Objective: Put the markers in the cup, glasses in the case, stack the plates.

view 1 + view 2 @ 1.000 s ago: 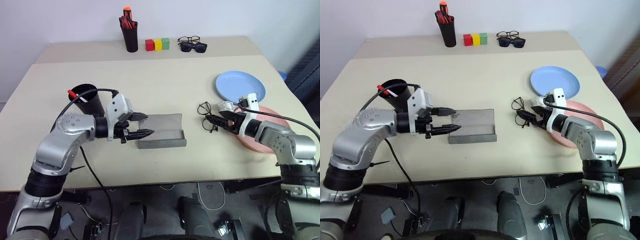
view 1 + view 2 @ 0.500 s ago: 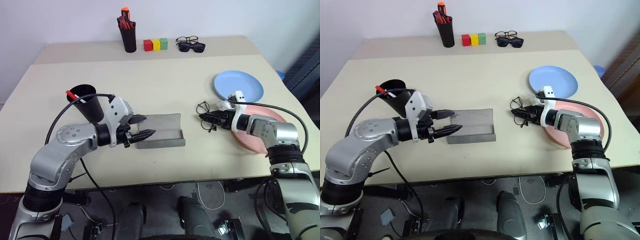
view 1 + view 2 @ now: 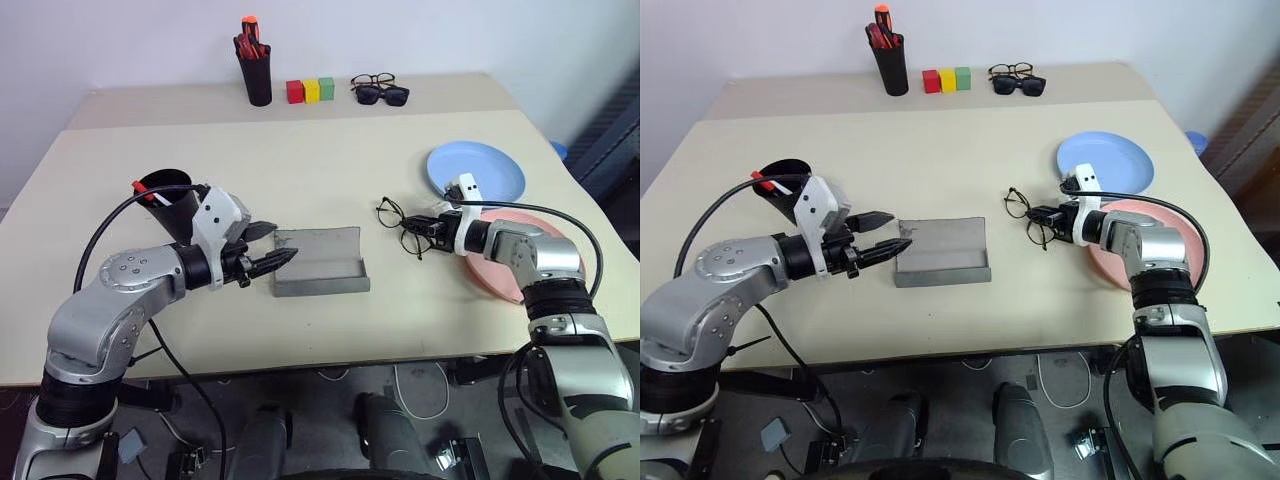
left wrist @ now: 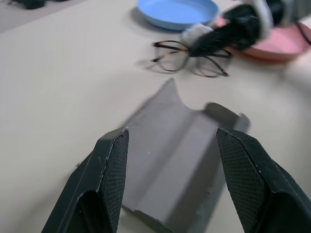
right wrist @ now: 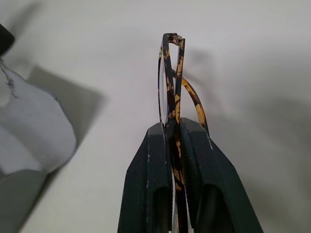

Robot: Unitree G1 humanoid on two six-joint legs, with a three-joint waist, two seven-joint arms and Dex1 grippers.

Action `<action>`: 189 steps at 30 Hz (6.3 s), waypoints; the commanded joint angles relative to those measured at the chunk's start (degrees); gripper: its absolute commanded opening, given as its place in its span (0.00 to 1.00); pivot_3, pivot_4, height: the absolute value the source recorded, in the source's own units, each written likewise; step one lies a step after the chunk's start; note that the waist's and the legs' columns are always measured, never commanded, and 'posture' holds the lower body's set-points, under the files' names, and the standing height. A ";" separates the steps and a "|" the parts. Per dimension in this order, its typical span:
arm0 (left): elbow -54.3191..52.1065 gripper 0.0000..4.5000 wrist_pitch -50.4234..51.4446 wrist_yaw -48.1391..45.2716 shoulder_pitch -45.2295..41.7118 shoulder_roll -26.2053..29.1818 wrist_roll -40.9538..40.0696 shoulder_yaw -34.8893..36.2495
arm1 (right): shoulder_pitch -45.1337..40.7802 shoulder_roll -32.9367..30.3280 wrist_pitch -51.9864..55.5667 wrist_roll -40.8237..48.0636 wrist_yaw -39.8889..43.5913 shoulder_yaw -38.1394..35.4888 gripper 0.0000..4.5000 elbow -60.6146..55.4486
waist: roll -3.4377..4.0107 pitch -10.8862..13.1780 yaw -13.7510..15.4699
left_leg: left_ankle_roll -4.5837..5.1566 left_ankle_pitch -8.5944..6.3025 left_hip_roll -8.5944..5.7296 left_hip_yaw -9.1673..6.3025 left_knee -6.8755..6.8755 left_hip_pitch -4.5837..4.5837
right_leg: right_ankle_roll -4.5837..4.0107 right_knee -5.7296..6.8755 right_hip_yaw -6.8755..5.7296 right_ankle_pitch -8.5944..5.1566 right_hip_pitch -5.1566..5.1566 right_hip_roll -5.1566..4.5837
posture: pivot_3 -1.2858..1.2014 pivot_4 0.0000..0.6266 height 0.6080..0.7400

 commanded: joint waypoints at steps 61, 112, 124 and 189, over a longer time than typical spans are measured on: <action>13.05 0.59 -16.34 -22.56 1.22 5.68 -9.81 3.92 | 20.35 1.24 4.14 9.16 -2.04 -3.03 0.91 -58.38 | 0.01 0.04 1.56 | -0.02 0.00 0.04 -0.02 -0.18 -0.11 | -0.06 0.01 -0.01 -0.01 -0.27 0.01 | 0.52 0.24 1.00; 50.32 0.01 -20.78 -55.93 -37.42 3.22 23.67 -39.47 | 79.66 4.75 -8.30 10.10 -17.14 -28.17 0.92 -78.50 | -0.33 0.21 1.27 | 0.07 0.01 0.06 0.02 -0.16 -0.09 | -0.06 -0.02 0.06 -0.29 -0.19 0.00 | 0.52 0.24 1.00; 38.41 0.01 -20.49 -38.45 -34.88 -8.63 10.74 -13.61 | 66.26 1.70 -8.45 5.52 -23.14 -30.21 0.92 -63.71 | -0.35 0.22 1.27 | 0.07 0.01 0.04 0.03 0.11 -0.12 | -0.07 -0.02 0.05 -0.28 -0.10 0.00 | 0.52 0.24 1.00; 9.37 1.00 -9.97 -12.94 -10.55 -8.03 9.44 -15.46 | -15.85 -6.56 -58.40 -31.56 -16.78 6.83 0.67 39.52 | 0.12 0.15 -0.68 | 0.06 0.16 -0.01 0.06 -0.20 -0.02 | -0.08 0.00 0.12 0.03 -0.19 0.01 | 0.52 0.24 1.00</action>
